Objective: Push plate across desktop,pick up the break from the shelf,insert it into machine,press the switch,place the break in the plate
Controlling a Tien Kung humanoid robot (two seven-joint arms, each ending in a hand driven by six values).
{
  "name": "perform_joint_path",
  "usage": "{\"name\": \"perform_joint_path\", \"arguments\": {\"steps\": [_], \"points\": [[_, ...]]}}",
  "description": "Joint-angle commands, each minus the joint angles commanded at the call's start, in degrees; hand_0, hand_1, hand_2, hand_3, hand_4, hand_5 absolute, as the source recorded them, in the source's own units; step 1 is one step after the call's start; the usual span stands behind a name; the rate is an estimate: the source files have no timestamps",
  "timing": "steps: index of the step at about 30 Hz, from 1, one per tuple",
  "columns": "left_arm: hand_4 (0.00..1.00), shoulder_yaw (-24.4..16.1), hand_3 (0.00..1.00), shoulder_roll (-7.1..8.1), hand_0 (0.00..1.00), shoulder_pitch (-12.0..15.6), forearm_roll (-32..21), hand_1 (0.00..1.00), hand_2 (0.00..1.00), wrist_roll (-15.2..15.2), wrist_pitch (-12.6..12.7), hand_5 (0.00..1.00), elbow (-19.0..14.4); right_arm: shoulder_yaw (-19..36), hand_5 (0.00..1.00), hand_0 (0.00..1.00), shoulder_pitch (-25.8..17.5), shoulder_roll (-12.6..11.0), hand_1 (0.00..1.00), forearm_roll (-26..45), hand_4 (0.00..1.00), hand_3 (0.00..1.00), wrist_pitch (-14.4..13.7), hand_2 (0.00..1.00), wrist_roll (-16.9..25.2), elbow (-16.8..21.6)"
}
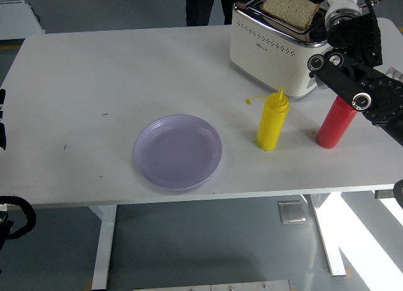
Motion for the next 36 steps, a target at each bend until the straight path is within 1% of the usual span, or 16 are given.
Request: {"name": "perform_joint_path", "arguments": {"steps": [13,14,15,20,21,26,27,32,33,36], "points": [[0.694,1.2,0.624,-0.08,0.748,-0.3,0.3,0.683,0.641,-0.2,0.0,0.922,0.0,-1.6,0.002,0.509,1.0,2.0,0.506,-1.5,0.177,0.494,0.0,0.515,0.7,-5.0],[0.694,1.3,0.624,-0.09,0.748,-0.3,0.3,0.683,0.641,-0.2,0.0,0.922,0.0,-1.7,0.002,0.509,1.1,2.1,0.506,-1.4,0.177,0.494,0.0,0.515,0.8,-5.2],[0.696,1.4,0.622,-0.10,0.748,-0.3,0.3,0.680,0.638,-0.2,0.0,0.915,0.0,-1.9,0.002,0.487,1.1,2.2,0.525,-1.4,0.162,0.530,0.0,0.542,0.9,-5.4],[0.696,1.7,0.622,-0.18,0.748,-0.3,0.2,0.680,0.638,-0.2,0.0,0.915,0.0,-2.5,0.002,0.487,0.9,2.6,0.525,-1.0,0.162,0.530,0.0,0.542,1.4,-6.0],[0.697,1.7,0.620,-0.18,0.746,-0.3,0.2,0.680,0.637,-0.2,0.0,0.916,0.0,-2.6,0.002,0.507,0.9,2.7,0.534,-0.9,0.288,0.537,0.0,0.551,1.5,-6.0],[0.697,1.8,0.620,-0.19,0.746,-0.2,0.1,0.680,0.637,-0.2,-0.1,0.916,-0.1,-3.3,0.002,0.507,0.8,3.1,0.534,-0.7,0.288,0.537,0.0,0.551,1.7,-6.0],[0.697,1.8,0.617,-0.19,0.745,-0.2,0.1,0.678,0.636,-0.2,-0.1,0.916,-0.1,-3.4,0.002,0.541,0.7,3.1,0.569,-0.7,0.346,0.549,0.0,0.581,1.7,-6.1],[0.697,2.0,0.617,-0.22,0.745,-0.2,0.1,0.678,0.636,-0.2,-0.1,0.916,-0.2,-3.6,0.002,0.541,0.6,3.3,0.569,-0.8,0.346,0.549,0.1,0.581,1.5,-6.5],[0.696,2.1,0.617,-0.21,0.744,-0.2,0.1,0.678,0.635,-0.2,-0.1,0.911,-0.2,-3.7,0.002,0.626,0.6,3.3,0.646,-0.9,0.459,0.592,0.8,0.657,1.3,-6.7],[0.696,2.3,0.617,-0.21,0.744,-0.3,0.1,0.678,0.635,-0.2,-0.1,0.911,-0.2,-3.9,0.002,0.626,0.5,3.4,0.646,-1.1,0.459,0.592,2.6,0.657,0.8,-7.1]]}}
